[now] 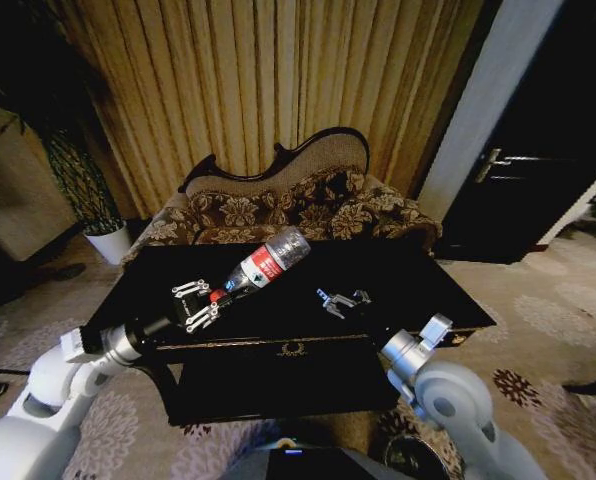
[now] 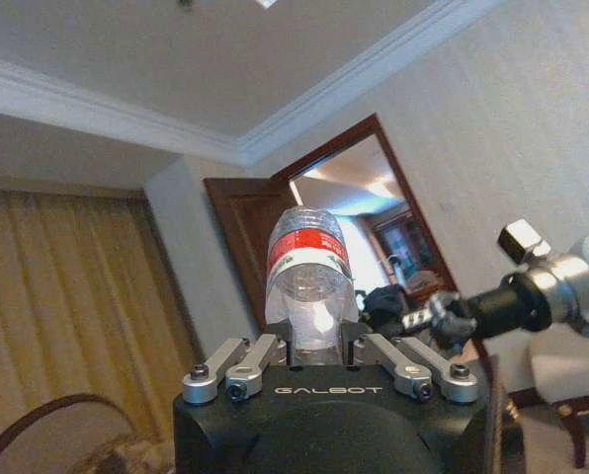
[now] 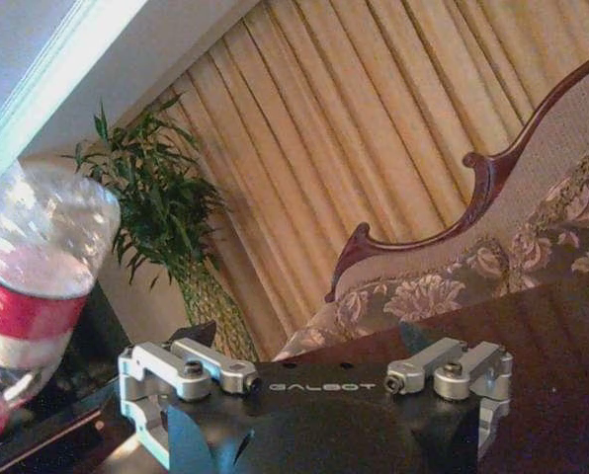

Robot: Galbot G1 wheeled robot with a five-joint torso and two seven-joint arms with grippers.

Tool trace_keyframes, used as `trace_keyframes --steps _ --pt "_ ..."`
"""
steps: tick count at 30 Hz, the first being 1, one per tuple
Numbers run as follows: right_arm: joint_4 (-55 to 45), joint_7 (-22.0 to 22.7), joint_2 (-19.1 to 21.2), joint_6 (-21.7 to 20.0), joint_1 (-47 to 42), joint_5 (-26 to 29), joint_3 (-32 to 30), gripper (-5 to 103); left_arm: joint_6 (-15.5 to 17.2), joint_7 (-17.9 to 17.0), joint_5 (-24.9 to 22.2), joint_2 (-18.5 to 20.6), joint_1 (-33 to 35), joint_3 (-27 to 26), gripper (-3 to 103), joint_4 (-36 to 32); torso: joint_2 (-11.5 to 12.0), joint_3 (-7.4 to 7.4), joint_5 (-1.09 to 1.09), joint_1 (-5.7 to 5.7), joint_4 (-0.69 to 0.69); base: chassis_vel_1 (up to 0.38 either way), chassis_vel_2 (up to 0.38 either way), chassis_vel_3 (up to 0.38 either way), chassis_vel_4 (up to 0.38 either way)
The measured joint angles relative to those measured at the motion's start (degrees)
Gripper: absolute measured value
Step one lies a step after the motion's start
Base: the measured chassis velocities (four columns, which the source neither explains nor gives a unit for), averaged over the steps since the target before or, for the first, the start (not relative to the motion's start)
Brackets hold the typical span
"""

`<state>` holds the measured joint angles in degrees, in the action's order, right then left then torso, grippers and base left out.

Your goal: Move to the front of the table and place the trash on the table into the trash bin.

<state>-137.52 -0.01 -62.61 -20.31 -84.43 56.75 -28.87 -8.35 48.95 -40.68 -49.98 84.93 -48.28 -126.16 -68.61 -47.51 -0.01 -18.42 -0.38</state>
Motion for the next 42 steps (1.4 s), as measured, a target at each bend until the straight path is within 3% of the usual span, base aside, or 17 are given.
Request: trace_keyframes --steps 6,15,24,42 --pt "1.3 0.0 0.1 0.3 3.0 0.1 -0.3 100 0.6 -2.3 2.0 -1.2 -0.3 -0.6 24 3.0 0.0 0.0 0.0 0.0 0.01 0.0 0.0 0.0 0.0" --pt "-0.5 0.0 0.2 0.1 3.3 1.2 0.3 100 -0.7 -1.7 3.5 -0.4 -0.9 0.2 24 7.0 0.0 0.0 -0.01 0.0 0.01 0.0 0.0 0.0 0.0" --pt "-4.6 0.0 0.4 -2.7 3.2 6.2 0.8 100 -0.7 -2.0 3.5 1.0 -2.6 2.3 24 3.5 0.0 0.0 0.0 0.0 -0.01 0.0 0.0 0.0 0.0" --pt "-5.8 0.0 0.4 -4.2 2.4 6.5 2.2 100 -0.6 -1.8 5.4 2.0 -3.7 6.6 24 0.4 0.0 0.0 0.0 0.0 0.0 0.0 0.0 0.0 0.0"
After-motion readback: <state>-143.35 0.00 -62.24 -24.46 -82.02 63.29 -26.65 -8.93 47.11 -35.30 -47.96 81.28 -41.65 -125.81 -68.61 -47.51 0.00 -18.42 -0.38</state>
